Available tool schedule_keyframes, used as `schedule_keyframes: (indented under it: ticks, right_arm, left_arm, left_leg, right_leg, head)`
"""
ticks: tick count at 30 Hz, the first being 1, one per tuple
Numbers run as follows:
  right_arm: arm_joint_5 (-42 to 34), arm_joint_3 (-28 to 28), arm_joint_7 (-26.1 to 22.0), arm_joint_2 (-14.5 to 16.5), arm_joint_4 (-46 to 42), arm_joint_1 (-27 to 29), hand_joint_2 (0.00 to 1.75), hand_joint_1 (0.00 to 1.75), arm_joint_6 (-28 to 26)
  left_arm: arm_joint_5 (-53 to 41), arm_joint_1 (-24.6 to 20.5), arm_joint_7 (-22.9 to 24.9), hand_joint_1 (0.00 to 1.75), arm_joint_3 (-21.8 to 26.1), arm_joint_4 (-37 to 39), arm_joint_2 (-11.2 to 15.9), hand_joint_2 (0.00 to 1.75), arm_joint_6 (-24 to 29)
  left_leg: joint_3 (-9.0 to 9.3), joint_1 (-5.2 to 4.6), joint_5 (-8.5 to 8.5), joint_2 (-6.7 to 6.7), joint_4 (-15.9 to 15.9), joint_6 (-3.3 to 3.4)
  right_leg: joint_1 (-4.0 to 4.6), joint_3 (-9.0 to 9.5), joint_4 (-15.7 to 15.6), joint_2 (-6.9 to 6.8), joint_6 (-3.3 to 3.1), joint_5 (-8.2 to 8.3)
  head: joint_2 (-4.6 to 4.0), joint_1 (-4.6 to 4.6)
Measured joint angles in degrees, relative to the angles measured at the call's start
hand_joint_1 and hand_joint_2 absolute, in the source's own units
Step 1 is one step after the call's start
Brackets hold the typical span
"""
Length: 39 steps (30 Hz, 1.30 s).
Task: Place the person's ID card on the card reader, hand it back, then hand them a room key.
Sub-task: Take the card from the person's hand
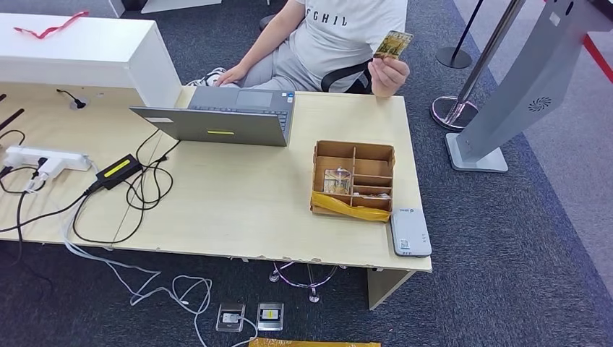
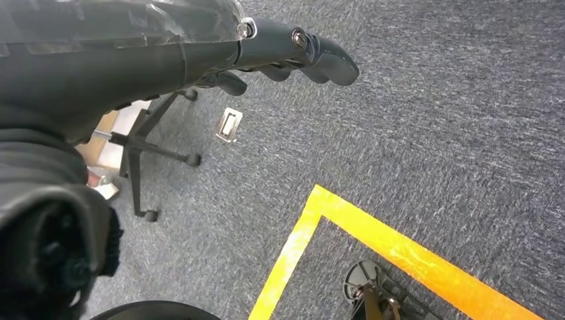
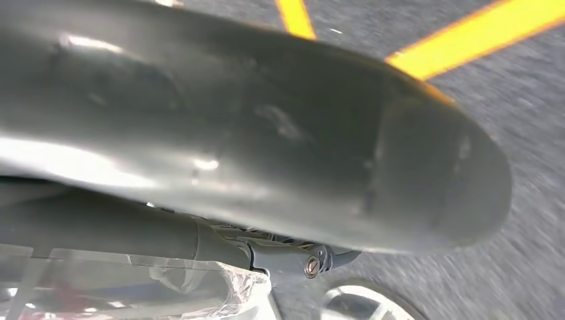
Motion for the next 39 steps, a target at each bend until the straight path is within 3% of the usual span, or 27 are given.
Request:
schedule_keyframes:
  ticks: [2, 5, 9, 11, 13, 16, 18, 22, 24, 28, 33, 36, 39]
  right_arm:
    - [-3.2, -0.9, -4.9, -3.6, 0.0, -0.2, 0.0, 0.0, -0.1]
    - [-5.7, -2.7, -8.0, -9.1, 0.0, -0.8, 0.0, 0.0, 0.2]
    - [-8.4, -5.0, -13.1, -13.6, 0.0, -1.5, 0.0, 0.0, -0.7]
    - [-10.7, -7.2, -17.5, -16.3, -0.5, -2.7, 0.87, 0.0, -0.6]
    - [-10.8, -10.5, -19.9, -20.9, -2.4, -4.0, 1.75, 0.0, -1.6]
    - [-3.7, -17.4, -16.7, -29.0, -9.3, -3.8, 1.75, 0.0, -3.7]
    - [9.1, -24.0, -9.8, -33.4, -16.3, -2.2, 1.75, 0.0, -3.9]
    - [42.3, -40.1, 9.0, -37.6, -32.0, -0.3, 1.75, 0.0, -4.0]
    - [51.0, -46.7, 14.2, -38.8, -39.4, -1.1, 1.75, 0.0, -4.0]
    - [55.8, -54.9, 17.9, -40.1, -50.9, -2.9, 1.75, 0.0, -3.9]
    - [53.9, -60.7, 16.6, -40.5, -59.2, -3.1, 1.75, 0.0, -0.9]
    - [55.2, -60.5, 17.1, -40.6, -63.9, -5.7, 1.75, 0.0, 5.2]
    - [59.8, -57.0, 20.5, -40.5, -68.1, -10.8, 1.75, 0.0, 7.2]
  left_arm:
    - [-1.2, 0.0, 0.3, 0.0, 0.7, 0.0, 0.1, 0.0, 0.0]
    - [-2.5, 0.0, 0.6, 0.0, 1.5, 0.0, 0.2, 0.0, 0.0]
    - [-5.7, 0.1, 1.7, 0.0, 2.7, 0.0, 0.3, 0.0, 0.0]
    - [-9.4, 0.3, 2.4, 0.0, 3.5, -0.2, 0.2, 0.0, 0.0]
    - [-14.2, 0.7, 3.2, 0.0, 5.0, -0.9, 0.0, 0.0, 0.0]
    - [-20.5, 1.6, 4.3, 0.0, 7.5, -2.5, -0.6, 0.0, 0.0]
    - [-22.8, 2.0, 4.9, 0.0, 9.1, -3.4, -1.0, 0.0, 0.0]
    - [-24.8, 2.4, 5.6, 0.0, 10.7, -4.7, -1.2, 0.0, -0.1]
    - [-25.2, 2.5, 5.7, 0.0, 11.1, -5.3, -1.1, 0.0, -0.2]
    - [-25.4, 2.9, 5.7, 0.0, 11.2, -6.1, -1.1, 0.0, -0.2]
    - [-25.5, 3.4, 5.6, 0.0, 11.2, -6.7, -1.1, 0.0, -0.3]
    - [-25.4, 3.4, 5.5, 0.0, 11.2, -6.9, -1.2, 0.0, -0.4]
    - [-25.1, 3.4, 5.3, 0.0, 11.2, -7.4, -1.3, 0.0, -0.4]
  left_leg:
    - [0.0, -0.13, 0.01, 0.0, 0.0, 0.07]
    - [-0.01, -0.21, 0.03, 0.0, 0.0, 0.16]
    - [-0.06, -0.25, 0.02, 0.02, 0.0, 0.22]
    - [-0.05, -0.33, 0.04, 0.06, 0.0, 0.29]
    - [-0.02, -0.39, 0.11, 0.04, 0.0, 0.39]
    - [-0.11, -0.42, 0.17, -0.12, 0.0, 0.49]
    - [-0.2, -0.42, 0.17, -0.17, 0.0, 0.51]
    - [-0.19, -0.44, 0.21, -0.17, 0.0, 0.57]
    - [-0.16, -0.44, 0.3, -0.28, 0.0, 0.61]
    - [-0.08, -0.38, 0.41, -0.62, 0.0, 0.57]
    - [-0.2, -0.39, 0.4, -0.59, 0.0, 0.56]
    - [-0.24, -0.41, 0.36, -0.31, 0.0, 0.53]
    - [-0.18, -0.42, 0.38, -0.16, 0.0, 0.54]
  right_leg:
    - [-0.13, 0.0, 0.0, -0.01, 0.04, 0.02]
    - [-0.21, 0.01, 0.0, -0.01, 0.1, 0.05]
    - [-0.26, 0.02, -0.1, 0.06, 0.18, 0.11]
    - [-0.34, 0.02, -0.1, 0.08, 0.21, 0.13]
    - [-0.4, 0.03, -0.1, 0.05, 0.27, 0.17]
    - [-0.42, 0.15, -0.1, -0.15, 0.36, 0.21]
    - [-0.43, 0.22, -0.1, -0.22, 0.39, 0.22]
    - [-0.46, 0.2, -0.1, -0.22, 0.43, 0.26]
    - [-0.46, 0.19, -0.1, -0.33, 0.44, 0.26]
    - [-0.38, 0.23, -0.1, -0.59, 0.44, 0.27]
    - [-0.39, 0.21, 0.0, -0.57, 0.44, 0.26]
    - [-0.42, 0.14, 0.0, -0.3, 0.44, 0.28]
    - [-0.43, 0.07, 0.0, -0.19, 0.46, 0.32]
  head:
    - [-0.01, -0.01]
    - [0.0, 0.04]
    - [-0.01, -0.02]
    - [-0.01, -0.04]
    - [-0.01, -0.02]
    - [-0.01, 0.05]
    - [-0.01, 0.01]
    - [0.0, -0.02]
    - [0.0, -0.03]
    - [-0.01, 0.0]
    - [-0.01, -0.01]
    - [-0.01, -0.02]
    - [-0.01, -0.03]
